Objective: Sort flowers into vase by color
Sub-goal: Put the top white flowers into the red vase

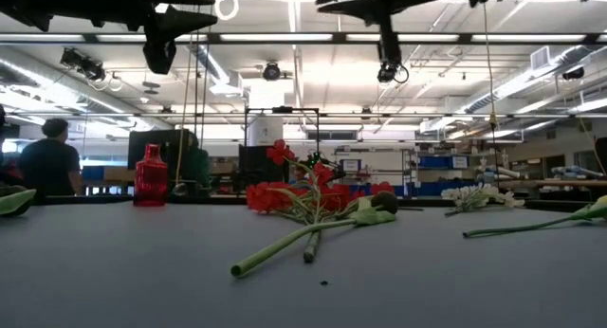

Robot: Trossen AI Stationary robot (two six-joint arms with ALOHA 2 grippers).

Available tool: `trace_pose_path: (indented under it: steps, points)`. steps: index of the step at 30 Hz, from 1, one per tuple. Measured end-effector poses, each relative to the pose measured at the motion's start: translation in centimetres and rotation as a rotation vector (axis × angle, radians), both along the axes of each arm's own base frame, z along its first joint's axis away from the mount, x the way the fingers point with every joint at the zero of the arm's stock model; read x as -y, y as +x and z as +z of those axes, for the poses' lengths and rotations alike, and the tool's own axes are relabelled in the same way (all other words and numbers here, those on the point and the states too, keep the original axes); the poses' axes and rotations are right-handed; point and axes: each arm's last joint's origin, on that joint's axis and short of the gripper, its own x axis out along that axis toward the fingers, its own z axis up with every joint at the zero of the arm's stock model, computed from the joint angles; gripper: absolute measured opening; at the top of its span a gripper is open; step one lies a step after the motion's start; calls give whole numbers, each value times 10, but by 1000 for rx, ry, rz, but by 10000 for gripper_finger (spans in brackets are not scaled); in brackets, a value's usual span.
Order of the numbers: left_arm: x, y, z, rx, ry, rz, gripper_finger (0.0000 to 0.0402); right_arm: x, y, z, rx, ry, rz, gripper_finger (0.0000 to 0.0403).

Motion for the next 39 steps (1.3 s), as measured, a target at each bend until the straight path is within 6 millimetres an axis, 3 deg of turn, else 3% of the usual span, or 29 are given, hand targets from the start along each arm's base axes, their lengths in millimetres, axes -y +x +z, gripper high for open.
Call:
trace_pose_path:
  steps: [6,14,20,25,29,34,39]
  points:
    - [0,0,-3,-30,3,-15,180,-11,26,-16,-139,80,0,45]
    - [-6,0,-6,-57,-11,12,224,-16,36,-26,-549,191,-82,47]
    - [-8,0,-12,-124,-57,-23,231,-34,39,-37,-807,251,-106,89]
    - [-8,-1,-20,-207,-56,-21,231,-45,22,-52,-1034,331,-206,155]
    - [-8,-1,-21,-216,-54,-9,231,-41,2,-57,-1233,374,-341,193]
    - [-8,-2,-23,-230,-48,-6,231,-47,-7,-62,-1338,418,-357,207]
    - [-9,-2,-25,-253,-44,8,231,-47,-20,-88,-1418,458,-446,204]
